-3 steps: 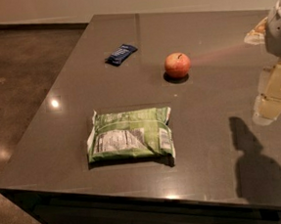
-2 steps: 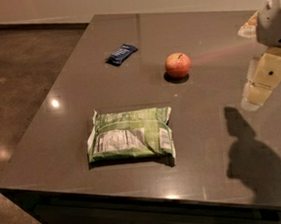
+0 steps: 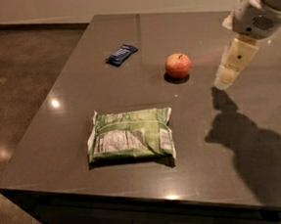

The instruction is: Move apple near green jalapeno chip bag

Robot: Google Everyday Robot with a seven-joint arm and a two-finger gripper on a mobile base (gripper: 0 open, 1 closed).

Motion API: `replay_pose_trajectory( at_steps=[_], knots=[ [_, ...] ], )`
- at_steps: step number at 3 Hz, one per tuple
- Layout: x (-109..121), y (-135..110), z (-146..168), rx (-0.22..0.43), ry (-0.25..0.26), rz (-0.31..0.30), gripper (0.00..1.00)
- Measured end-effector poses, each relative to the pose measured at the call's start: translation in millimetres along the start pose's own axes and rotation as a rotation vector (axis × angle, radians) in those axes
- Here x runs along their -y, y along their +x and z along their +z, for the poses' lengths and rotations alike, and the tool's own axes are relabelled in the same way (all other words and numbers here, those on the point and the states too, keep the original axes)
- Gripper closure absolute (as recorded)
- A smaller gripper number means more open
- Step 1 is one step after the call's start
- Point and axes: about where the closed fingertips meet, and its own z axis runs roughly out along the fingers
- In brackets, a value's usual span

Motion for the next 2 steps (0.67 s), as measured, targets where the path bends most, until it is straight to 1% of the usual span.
replay_pose_trajectory(
  at_steps=[1,2],
  knots=[
    [33,-12,25,0.018,0.022,0.052,0.00],
    [68,-22,60,0.021,0.029,0.103,0.00]
  ],
)
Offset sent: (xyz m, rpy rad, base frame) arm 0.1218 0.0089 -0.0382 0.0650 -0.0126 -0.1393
